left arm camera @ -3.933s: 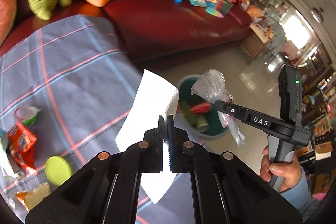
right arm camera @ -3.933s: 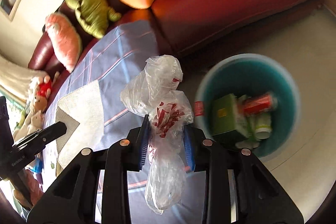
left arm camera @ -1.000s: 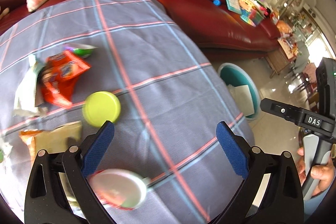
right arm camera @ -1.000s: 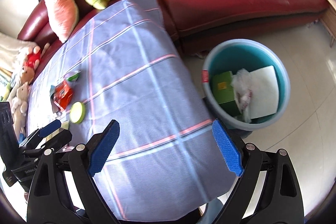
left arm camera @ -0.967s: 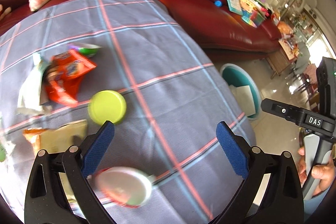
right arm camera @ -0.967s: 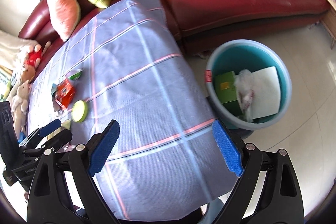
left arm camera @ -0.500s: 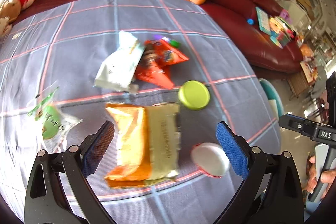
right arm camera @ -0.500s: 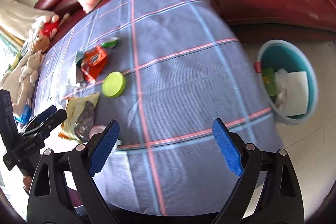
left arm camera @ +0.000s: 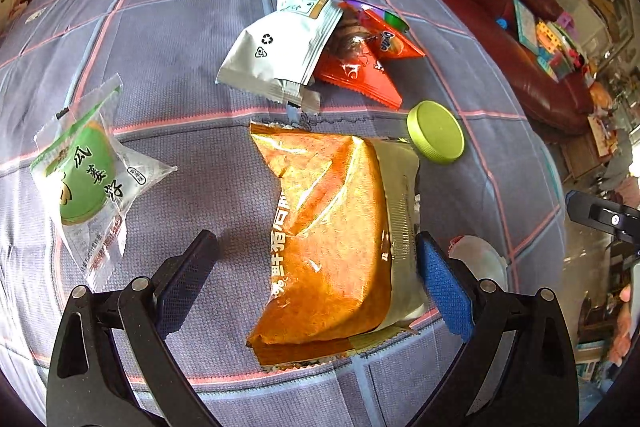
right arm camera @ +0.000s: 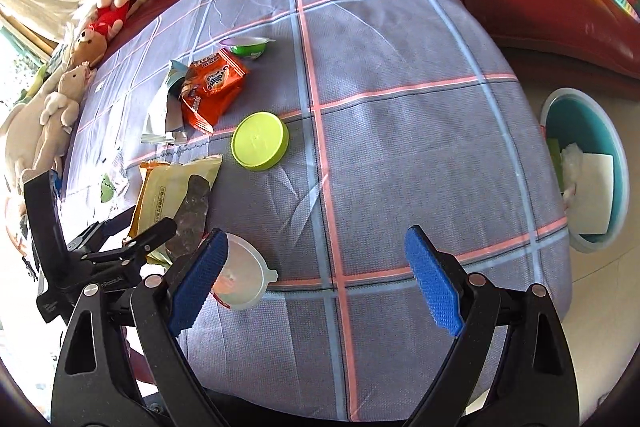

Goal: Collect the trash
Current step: 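Grasp the orange snack bag with left tool while right tool grasps the Ovaltine wrapper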

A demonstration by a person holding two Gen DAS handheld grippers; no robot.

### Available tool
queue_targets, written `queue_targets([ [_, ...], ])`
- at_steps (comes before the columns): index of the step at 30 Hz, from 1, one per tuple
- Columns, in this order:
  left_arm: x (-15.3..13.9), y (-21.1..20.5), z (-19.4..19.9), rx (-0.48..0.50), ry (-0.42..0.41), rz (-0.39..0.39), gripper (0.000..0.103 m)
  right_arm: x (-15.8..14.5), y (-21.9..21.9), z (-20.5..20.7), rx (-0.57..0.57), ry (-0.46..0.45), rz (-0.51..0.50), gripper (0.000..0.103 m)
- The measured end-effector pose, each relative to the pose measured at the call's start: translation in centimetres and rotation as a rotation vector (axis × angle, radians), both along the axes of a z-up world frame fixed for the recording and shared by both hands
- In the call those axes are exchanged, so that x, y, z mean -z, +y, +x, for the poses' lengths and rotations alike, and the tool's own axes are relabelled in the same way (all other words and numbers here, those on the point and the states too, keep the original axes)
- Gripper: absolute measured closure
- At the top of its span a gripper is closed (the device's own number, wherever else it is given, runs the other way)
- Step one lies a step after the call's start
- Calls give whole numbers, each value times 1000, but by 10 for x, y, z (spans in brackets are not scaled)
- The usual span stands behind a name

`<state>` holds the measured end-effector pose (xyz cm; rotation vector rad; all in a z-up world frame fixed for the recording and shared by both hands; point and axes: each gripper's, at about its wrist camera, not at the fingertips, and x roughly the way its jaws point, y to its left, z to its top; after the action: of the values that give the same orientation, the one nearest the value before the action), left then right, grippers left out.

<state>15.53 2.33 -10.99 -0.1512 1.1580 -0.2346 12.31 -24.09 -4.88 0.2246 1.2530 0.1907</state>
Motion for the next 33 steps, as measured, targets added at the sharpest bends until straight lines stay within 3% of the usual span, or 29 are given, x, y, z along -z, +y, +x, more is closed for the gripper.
queue_targets([
  [3,1,-1,0,10,-15,11,6,4,4,4,-4,12,1,17],
  [4,1,-2,0,12,-22,10,10,5,5,6,-6,15,1,17],
  [5,-1,-3,-1,12,-31,15,15,6,6,7,-8,19,1,17],
  [7,-3,-3,-2,16,-45,25,40,8,8,10,-13,22,1,17],
  [12,-10,8,-4,-15,-65,18,52,12,17,20,-29,34,-4,17],
  [13,-13,11,-4,-20,-68,9,64,13,19,23,-33,36,-3,17],
  [24,-66,75,18,-152,-179,-58,65,14,59,78,-82,24,36,17],
  [33,-66,105,48,-234,-169,-91,65,19,93,134,-129,7,60,17],
])
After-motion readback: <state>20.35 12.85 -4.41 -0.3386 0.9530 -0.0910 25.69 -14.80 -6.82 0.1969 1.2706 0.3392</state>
